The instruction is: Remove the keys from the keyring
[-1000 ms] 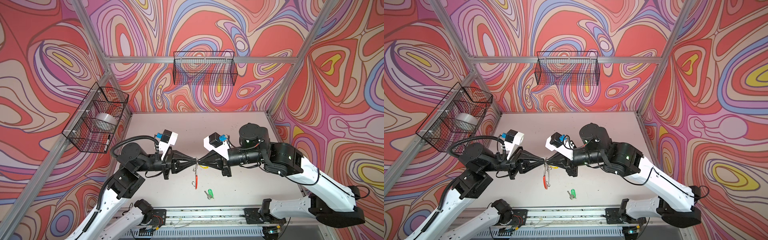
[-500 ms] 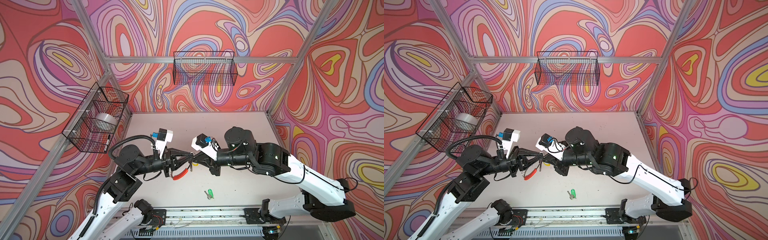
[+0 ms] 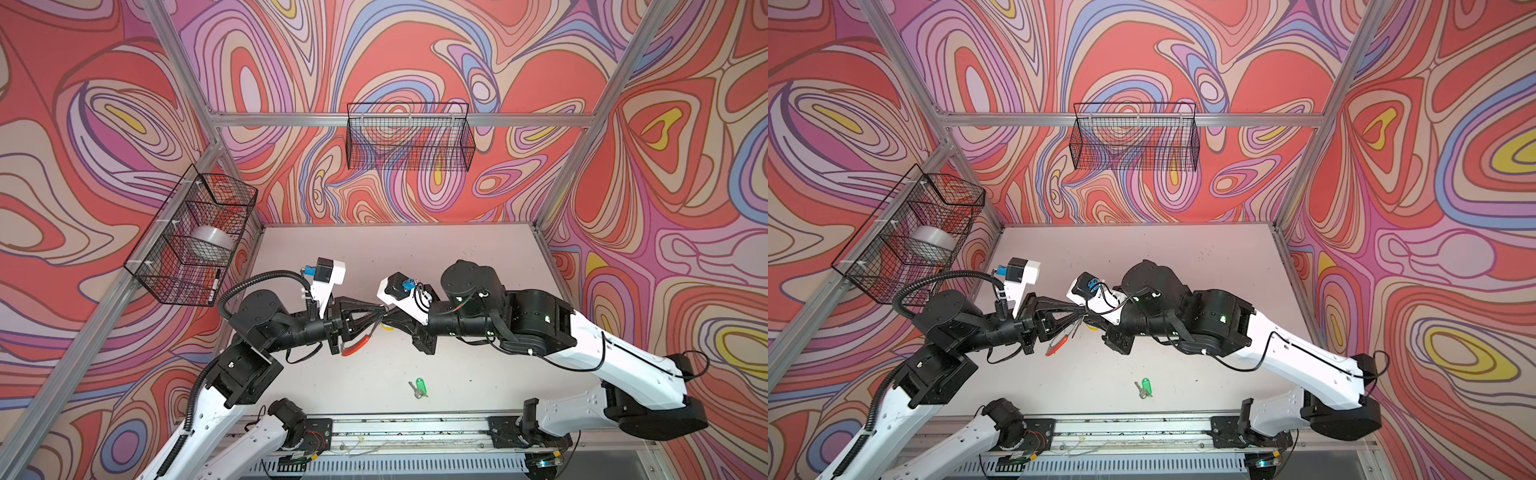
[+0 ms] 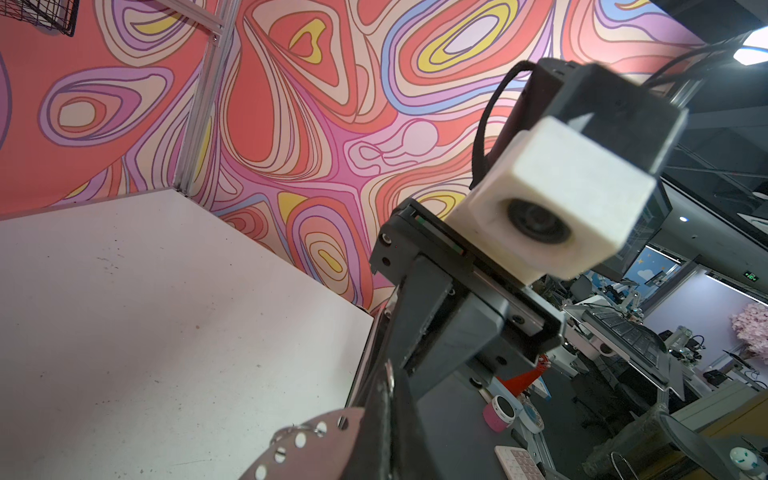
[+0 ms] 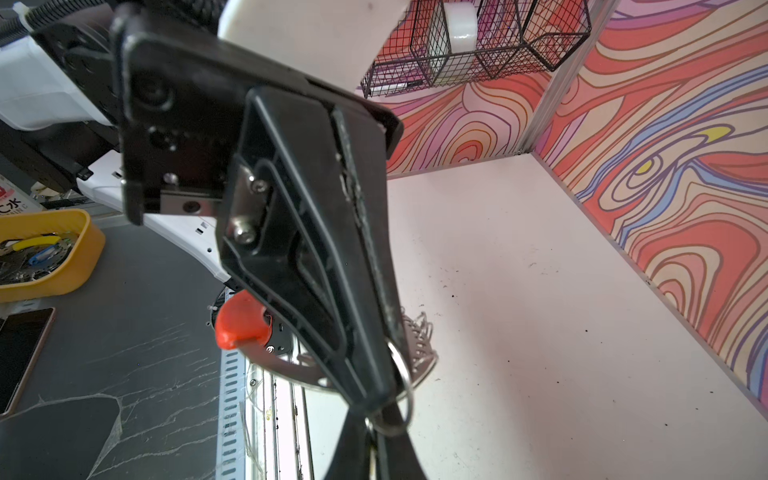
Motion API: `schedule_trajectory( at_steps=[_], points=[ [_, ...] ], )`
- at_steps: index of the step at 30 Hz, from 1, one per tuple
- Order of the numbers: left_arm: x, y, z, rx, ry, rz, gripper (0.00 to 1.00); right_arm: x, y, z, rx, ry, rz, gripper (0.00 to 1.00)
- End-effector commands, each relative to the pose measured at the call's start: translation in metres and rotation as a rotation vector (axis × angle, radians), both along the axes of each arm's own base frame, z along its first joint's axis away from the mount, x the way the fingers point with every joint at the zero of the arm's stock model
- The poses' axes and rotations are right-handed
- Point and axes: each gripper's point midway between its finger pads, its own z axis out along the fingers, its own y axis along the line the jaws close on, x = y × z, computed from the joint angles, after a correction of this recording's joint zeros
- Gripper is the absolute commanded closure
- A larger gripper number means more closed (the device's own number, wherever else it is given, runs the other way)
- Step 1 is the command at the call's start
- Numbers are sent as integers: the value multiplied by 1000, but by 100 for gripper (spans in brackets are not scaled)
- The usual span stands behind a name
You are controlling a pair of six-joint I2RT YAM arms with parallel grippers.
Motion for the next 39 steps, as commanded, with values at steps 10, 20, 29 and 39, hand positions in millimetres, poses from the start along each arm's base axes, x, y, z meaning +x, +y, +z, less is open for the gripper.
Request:
schedule_trajectory(
  at_steps=[10, 20, 29, 39],
  points=[
    [-4, 10, 22, -51, -69, 44, 100, -10, -1, 6, -15, -5, 45, 96],
    [-8, 11, 23, -69, -88, 36, 100, -17, -11, 30, 99, -34, 59, 60],
    [-9, 13, 23, -80, -142, 50, 100, -3, -22, 61, 362, 63, 61, 56],
    [-2, 19, 27, -113, -166, 116, 100, -13, -5, 57, 458, 270, 294, 54]
  ],
)
